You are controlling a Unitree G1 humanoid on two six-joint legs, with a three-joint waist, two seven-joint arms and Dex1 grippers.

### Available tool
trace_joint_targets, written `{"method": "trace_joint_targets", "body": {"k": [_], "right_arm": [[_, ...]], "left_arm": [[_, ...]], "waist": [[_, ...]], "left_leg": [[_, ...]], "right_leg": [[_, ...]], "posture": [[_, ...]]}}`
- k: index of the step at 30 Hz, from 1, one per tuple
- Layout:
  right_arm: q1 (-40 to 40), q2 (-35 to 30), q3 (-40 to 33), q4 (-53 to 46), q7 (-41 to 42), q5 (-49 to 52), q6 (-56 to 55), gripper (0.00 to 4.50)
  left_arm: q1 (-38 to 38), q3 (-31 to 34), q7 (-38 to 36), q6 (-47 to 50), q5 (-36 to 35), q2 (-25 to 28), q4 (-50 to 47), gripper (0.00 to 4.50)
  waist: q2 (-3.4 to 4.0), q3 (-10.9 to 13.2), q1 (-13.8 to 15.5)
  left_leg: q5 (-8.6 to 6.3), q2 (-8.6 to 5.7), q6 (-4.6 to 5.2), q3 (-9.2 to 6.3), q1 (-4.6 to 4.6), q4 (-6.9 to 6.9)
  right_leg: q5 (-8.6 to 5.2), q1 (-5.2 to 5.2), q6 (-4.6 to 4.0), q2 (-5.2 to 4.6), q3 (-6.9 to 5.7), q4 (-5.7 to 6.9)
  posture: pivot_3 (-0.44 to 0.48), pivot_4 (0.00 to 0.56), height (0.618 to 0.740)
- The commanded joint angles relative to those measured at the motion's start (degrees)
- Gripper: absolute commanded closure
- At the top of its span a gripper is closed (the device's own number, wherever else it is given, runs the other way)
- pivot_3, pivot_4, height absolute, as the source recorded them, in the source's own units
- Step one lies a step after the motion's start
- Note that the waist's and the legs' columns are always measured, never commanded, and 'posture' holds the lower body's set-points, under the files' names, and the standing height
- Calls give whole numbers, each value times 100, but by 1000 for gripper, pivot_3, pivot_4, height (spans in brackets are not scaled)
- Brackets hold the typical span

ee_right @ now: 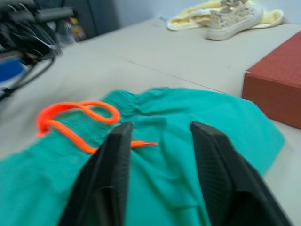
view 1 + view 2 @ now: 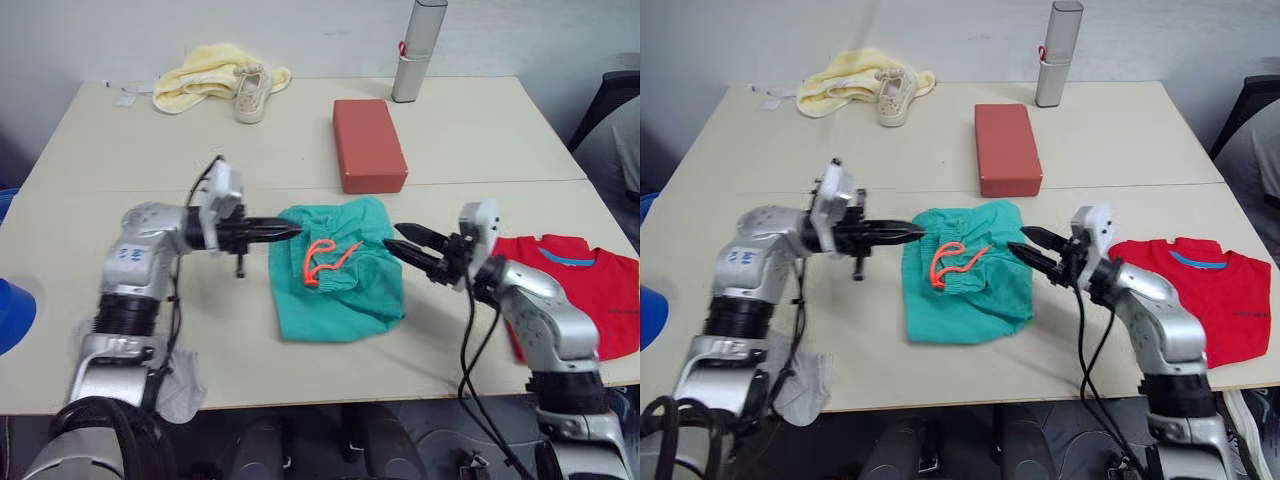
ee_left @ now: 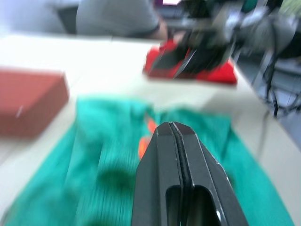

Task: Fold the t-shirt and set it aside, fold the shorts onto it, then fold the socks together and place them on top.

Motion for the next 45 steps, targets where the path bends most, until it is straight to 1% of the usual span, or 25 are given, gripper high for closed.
{"method": "trace_joint_targets", "body": {"k": [1, 3, 6, 9, 10, 11, 13, 16, 19, 20, 22, 26, 28, 30, 32, 34, 37, 39, 41, 45], "right_arm": [[-94, 47, 559, 468, 118, -823, -832, 3881], [-74, 127, 686, 644, 99, -973, -978, 4471], [73, 154, 854, 688, 203, -1129, -1141, 4471], [285, 148, 900, 574, 347, -1199, -1360, 4471], [436, 105, 937, 515, 470, -1231, -1545, 4471], [541, 78, 966, 476, 556, -1257, -1674, 4471], [740, -77, 1086, 527, 832, -1467, -2310, 4471], [941, -196, 1077, 639, 1059, -1540, -3022, 4471], [1024, -219, 980, 662, 1162, -1428, -3323, 4471], [1030, -221, 934, 650, 1185, -1365, -3349, 4471], [996, -189, 800, 509, 1243, -1092, -3255, 4471], [701, 26, 624, 158, 1170, -403, -2525, 4471], [473, 132, 667, 208, 1101, -405, -2306, 4471], [269, 203, 833, 471, 1050, -693, -2304, 4471], [100, 285, 1014, 842, 953, -1047, -2363, 4471], [-15, 355, 1165, 1226, 838, -1381, -2497, 4471], [-57, 437, 1270, 1506, 762, -1581, -2447, 4471], [73, 425, 1356, 1345, 884, -1615, -2493, 4471], [256, 380, 1399, 1049, 1034, -1543, -2449, 4471], [591, 211, 1378, 559, 1307, -1353, -2280, 4471]], "left_arm": [[-138, -230, 532, -145, 232, -462, 40, 4500], [-114, -391, 893, -137, 465, -708, 181, 4500], [35, -622, 1574, -296, 1065, -812, 479, 4500], [222, -530, 2054, -238, 1210, -843, 535, 4500], [445, -575, 2190, -229, 1333, -779, 530, 4500], [607, -618, 2279, -228, 1427, -726, 522, 4500], [921, -629, 2470, -169, 1535, -650, 467, 4500], [1175, -500, 2653, -65, 1480, -611, 283, 4500], [1284, -439, 2615, 6, 1394, -535, 128, 4500], [1285, -433, 2492, -89, 1346, -502, 100, 4500], [1189, -338, 2089, -403, 1080, -482, 9, 4500], [753, -147, 1194, -739, 568, -375, 13, 4500], [446, -135, 837, -879, 476, -340, 199, 4500], [157, -229, 677, -1017, 573, -374, 502, 4500], [-142, -376, 752, -1175, 812, -510, 950, 4500], [-439, -534, 979, -1439, 1119, -725, 1499, 4500], [-756, -595, 1365, -1704, 1396, -1080, 2281, 4500], [-886, -686, 1764, -1917, 1704, -1261, 2802, 4500], [-976, -634, 2173, -1974, 1826, -1449, 3210, 4500], [-1061, -646, 2686, -2180, 2103, -1520, 3682, 4500]], "waist": [[0, 0, -2], [0, 1, -3], [0, 0, -18], [1, 0, -18], [1, 0, -14], [1, 0, -13], [1, 0, -12], [2, -1, -12], [1, -3, -30], [1, -3, -28], [1, -3, -24], [2, -1, -13], [3, -1, -8], [3, -1, 6], [3, -2, 21], [3, -2, 42], [2, -1, 68], [2, -1, 68], [2, -1, 70], [2, -1, 72]], "left_leg": [[1, 2, -2, 1, -1, 0], [4, 7, -6, 1, -2, -1], [5, 9, -9, 8, 4, -1], [7, 12, -12, 7, 7, -1], [7, 14, -12, 6, 6, -2], [7, 14, -12, 4, 6, -4], [7, 13, -12, 5, 10, -10], [6, 11, -12, 4, 19, -9], [4, 11, -14, 4, 34, -12], [5, 11, -17, 4, 38, -17], [7, 13, -23, 4, 42, -20], [9, 14, -27, 1, 31, -18], [10, 14, -28, -3, 20, -12], [10, 11, -28, -5, 19, -8], [9, 9, -25, -7, 19, -9], [7, 6, -19, -5, 15, -8], [3, 4, -12, 1, 2, 0], [2, 6, -9, 4, -4, 11], [0, 9, -6, 4, -3, 20], [-1, 12, -7, -1, 1, 22]], "right_leg": [[0, -1, 0, 3, 1, 0], [0, -3, 0, 10, 2, 4], [0, -6, 0, 10, 8, 3], [0, -5, 0, 12, 10, 5], [0, -6, 0, 11, 10, 6], [-1, -6, -1, 10, 9, 5], [-1, -4, -1, 8, 10, 4], [-1, 6, -1, 4, 8, 2], [-1, 15, -2, 2, 9, 7], [-2, 14, -4, 3, 11, 9], [-5, 14, -9, 4, 10, 14], [-6, 5, -12, 3, 6, 16], [-5, -1, -13, 1, 2, 17], [-5, 1, -13, 0, -2, 17], [-5, 5, -13, -1, -7, 12], [-5, 6, -12, -1, -9, 6], [-4, -1, -9, 2, -16, 4], [-2, -6, -6, 4, -27, 4], [-1, -4, -3, 5, -44, 5], [-1, -1, -3, 4, -49, 10]], "posture": [[0, 150, 740], [0, 150, 740], [0, 150, 740], [0, 150, 740], [0, 150, 740], [0, 150, 740], [0, 150, 740], [0, 150, 740], [0, 150, 740], [0, 150, 740], [0, 150, 740], [0, 150, 740], [0, 150, 740], [0, 150, 740], [0, 150, 740], [0, 150, 740], [0, 150, 740], [0, 150, 740], [0, 150, 740], [0, 150, 740]]}}
